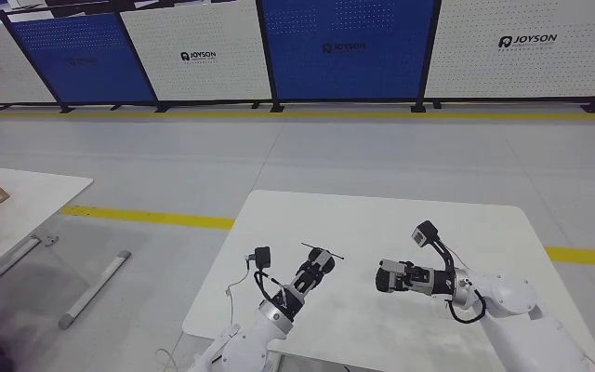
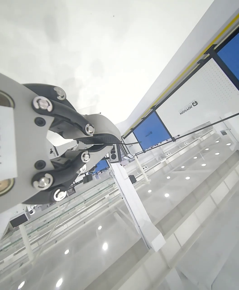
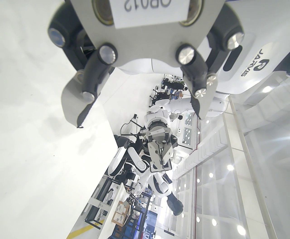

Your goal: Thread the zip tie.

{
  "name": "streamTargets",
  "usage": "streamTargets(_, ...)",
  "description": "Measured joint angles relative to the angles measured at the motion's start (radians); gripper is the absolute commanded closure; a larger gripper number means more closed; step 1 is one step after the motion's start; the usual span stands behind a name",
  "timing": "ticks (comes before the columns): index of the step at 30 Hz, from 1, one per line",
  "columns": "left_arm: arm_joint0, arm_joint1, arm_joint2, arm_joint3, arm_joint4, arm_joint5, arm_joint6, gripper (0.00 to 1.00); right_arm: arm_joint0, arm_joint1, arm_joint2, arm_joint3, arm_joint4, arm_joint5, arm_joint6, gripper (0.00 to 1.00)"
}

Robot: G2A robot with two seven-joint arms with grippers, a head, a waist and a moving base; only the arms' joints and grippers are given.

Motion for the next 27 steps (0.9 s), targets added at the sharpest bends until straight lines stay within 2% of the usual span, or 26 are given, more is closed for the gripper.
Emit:
streamTargets(9,-0.005,0.0,-0.001,0.007,0.015,0.011,0.005,1.0,0.0,0.0,0.0,0.0,0.0,0.0,0.0,0.0)
streamTargets(13,-0.012,-0.001,0.002,0.022,0.064,0.051,0.001,1.0,0.0,0.0,0.0,0.0,0.0,0.0,0.0,0.0)
streamTargets(18,-0.02,0.003,0.007,0.043,0.174,0.131,-0.042,1.0,0.0,0.0,0.0,0.0,0.0,0.0,0.0,0.0)
streamTargets(22,-0.035,0.001,0.026,0.064,0.257,0.189,-0.044,1.0,0.0,0.0,0.0,0.0,0.0,0.0,0.0,0.0)
streamTargets(24,-0.045,-0.001,0.038,0.071,0.277,0.205,-0.046,1.0,0.0,0.0,0.0,0.0,0.0,0.0,0.0,0.0)
streamTargets(27,-0.049,-0.003,0.043,0.07,0.269,0.205,-0.04,1.0,0.0,0.0,0.0,0.0,0.0,0.0,0.0,0.0)
